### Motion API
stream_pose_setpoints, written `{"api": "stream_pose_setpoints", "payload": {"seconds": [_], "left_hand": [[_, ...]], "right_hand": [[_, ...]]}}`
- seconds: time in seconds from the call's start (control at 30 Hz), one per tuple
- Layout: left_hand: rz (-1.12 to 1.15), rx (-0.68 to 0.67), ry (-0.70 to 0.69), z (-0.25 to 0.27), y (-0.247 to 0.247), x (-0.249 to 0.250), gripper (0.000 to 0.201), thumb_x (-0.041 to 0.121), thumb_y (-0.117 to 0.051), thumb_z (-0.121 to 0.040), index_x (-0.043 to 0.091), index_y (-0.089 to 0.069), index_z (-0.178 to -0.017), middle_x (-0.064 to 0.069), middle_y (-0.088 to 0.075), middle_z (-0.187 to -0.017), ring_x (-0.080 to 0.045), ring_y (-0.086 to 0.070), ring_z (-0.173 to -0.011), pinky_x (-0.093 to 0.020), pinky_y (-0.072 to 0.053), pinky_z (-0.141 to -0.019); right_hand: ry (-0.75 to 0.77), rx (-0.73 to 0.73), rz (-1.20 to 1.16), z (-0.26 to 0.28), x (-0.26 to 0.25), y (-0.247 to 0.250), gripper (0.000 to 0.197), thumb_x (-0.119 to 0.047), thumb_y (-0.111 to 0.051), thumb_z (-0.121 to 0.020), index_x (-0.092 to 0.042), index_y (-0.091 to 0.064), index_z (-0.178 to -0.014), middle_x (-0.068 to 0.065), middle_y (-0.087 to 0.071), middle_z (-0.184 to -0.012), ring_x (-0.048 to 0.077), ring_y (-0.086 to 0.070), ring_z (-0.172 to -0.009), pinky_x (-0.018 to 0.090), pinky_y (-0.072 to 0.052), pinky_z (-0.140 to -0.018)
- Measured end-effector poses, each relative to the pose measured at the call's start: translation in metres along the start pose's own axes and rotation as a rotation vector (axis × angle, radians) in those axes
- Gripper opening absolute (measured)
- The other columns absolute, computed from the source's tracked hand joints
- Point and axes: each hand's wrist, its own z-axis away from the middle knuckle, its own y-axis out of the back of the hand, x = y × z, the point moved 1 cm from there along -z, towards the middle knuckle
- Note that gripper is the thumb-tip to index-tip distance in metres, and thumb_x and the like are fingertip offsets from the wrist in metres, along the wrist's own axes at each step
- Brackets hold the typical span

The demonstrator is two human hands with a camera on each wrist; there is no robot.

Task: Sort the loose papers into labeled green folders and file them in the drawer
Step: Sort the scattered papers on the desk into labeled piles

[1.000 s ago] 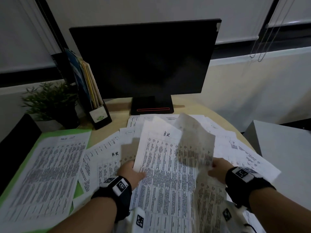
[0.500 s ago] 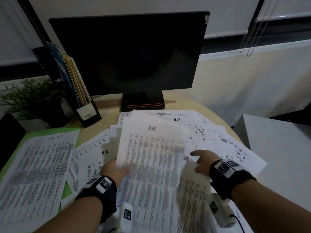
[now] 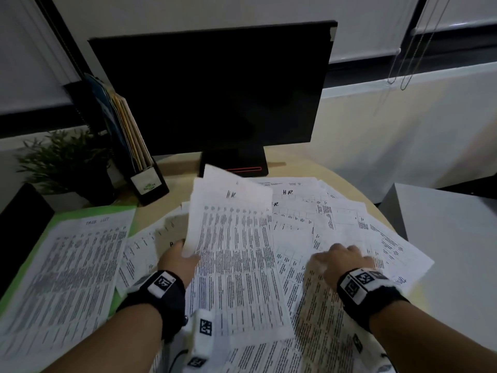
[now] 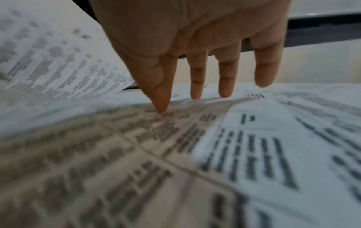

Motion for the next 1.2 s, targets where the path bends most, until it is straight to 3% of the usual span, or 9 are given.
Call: {"api": "stream_pose_setpoints", "payload": {"seconds": [0.17, 0.37, 0.47, 0.57, 0.67, 0.73, 0.97, 1.07, 1.2], "left_hand": [[0.388, 0.106, -0.034, -0.002, 0.010, 0.012, 0.030, 0.008, -0.060, -0.092, 0.006, -0.057, -0.121, -0.006, -0.062, -0.107, -0.029, -0.061, -0.101, -0.035, -0.046, -0.090], [0.619, -0.161, 0.010, 0.000, -0.001, 0.011, 0.037, 0.005, -0.062, -0.090, 0.010, -0.056, -0.126, -0.010, -0.064, -0.122, -0.029, -0.062, -0.108, -0.053, -0.044, -0.100], [0.670, -0.213, 0.022, 0.010, -0.006, 0.014, 0.034, 0.001, -0.059, -0.090, 0.012, -0.055, -0.123, -0.008, -0.063, -0.123, -0.029, -0.059, -0.112, -0.052, -0.041, -0.103], [0.686, -0.215, 0.029, 0.010, -0.006, 0.013, 0.035, 0.001, -0.059, -0.090, 0.015, -0.056, -0.122, -0.008, -0.064, -0.123, -0.030, -0.059, -0.113, -0.054, -0.040, -0.104], [0.624, -0.184, -0.010, 0.011, -0.002, 0.018, 0.035, 0.002, -0.059, -0.091, 0.013, -0.056, -0.123, -0.007, -0.065, -0.120, -0.028, -0.061, -0.109, -0.051, -0.043, -0.101], [0.552, -0.105, -0.057, 0.009, 0.003, 0.020, 0.036, 0.005, -0.059, -0.091, 0.011, -0.057, -0.126, -0.007, -0.066, -0.118, -0.026, -0.062, -0.107, -0.046, -0.046, -0.099], [0.303, 0.124, -0.010, -0.014, 0.028, 0.005, 0.042, 0.016, -0.059, -0.093, 0.011, -0.049, -0.133, -0.005, -0.058, -0.128, -0.029, -0.057, -0.114, -0.045, -0.043, -0.102], [0.173, 0.021, 0.000, -0.013, 0.019, -0.005, 0.038, 0.010, -0.058, -0.092, 0.008, -0.053, -0.130, -0.008, -0.060, -0.122, -0.030, -0.057, -0.111, -0.039, -0.045, -0.097], [0.008, -0.150, 0.029, -0.010, -0.002, -0.022, 0.039, 0.006, -0.058, -0.090, 0.008, -0.052, -0.129, -0.013, -0.062, -0.108, -0.026, -0.057, -0.095, -0.033, -0.046, -0.084]], "right_hand": [[0.016, -0.123, -0.076, 0.002, -0.009, 0.016, 0.050, -0.046, -0.051, -0.091, -0.036, -0.040, -0.139, 0.002, -0.043, -0.139, 0.025, -0.045, -0.124, 0.039, -0.042, -0.102], [-0.033, -0.151, -1.051, 0.002, -0.024, 0.009, 0.067, -0.037, -0.064, -0.087, -0.016, -0.036, -0.144, 0.011, -0.050, -0.137, 0.028, -0.054, -0.113, 0.041, -0.043, -0.102], [-0.028, -0.184, -1.024, 0.004, -0.026, -0.001, 0.053, -0.027, -0.067, -0.087, -0.017, -0.045, -0.135, 0.009, -0.054, -0.125, 0.027, -0.055, -0.107, 0.037, -0.044, -0.091], [-0.066, -0.221, -1.067, 0.001, -0.025, -0.015, 0.024, -0.019, -0.067, -0.087, -0.006, -0.054, -0.102, 0.002, -0.062, -0.084, 0.024, -0.062, -0.083, 0.040, -0.051, -0.084], [-0.095, -0.228, -1.204, -0.002, -0.025, -0.022, 0.046, -0.027, -0.072, -0.082, -0.007, -0.056, -0.120, 0.004, -0.062, -0.077, 0.020, -0.060, -0.063, 0.032, -0.049, -0.062], [-0.092, -0.234, -1.268, -0.005, -0.027, -0.025, 0.053, -0.030, -0.071, -0.082, -0.010, -0.053, -0.127, 0.006, -0.062, -0.086, 0.020, -0.060, -0.068, 0.033, -0.049, -0.069], [0.159, -0.231, -0.336, 0.009, -0.036, -0.011, 0.037, -0.020, -0.042, -0.099, -0.017, -0.051, -0.135, 0.006, -0.052, -0.135, 0.022, -0.051, -0.119, 0.024, -0.039, -0.095], [0.215, -0.265, -0.136, 0.008, -0.037, -0.007, 0.042, -0.013, -0.036, -0.099, -0.024, -0.049, -0.137, 0.006, -0.052, -0.135, 0.022, -0.052, -0.119, 0.025, -0.040, -0.096], [0.178, -0.167, 0.005, 0.003, -0.038, -0.009, 0.034, -0.034, -0.048, -0.091, -0.030, -0.059, -0.123, 0.002, -0.051, -0.127, 0.025, -0.050, -0.116, 0.036, -0.045, -0.098]]}}
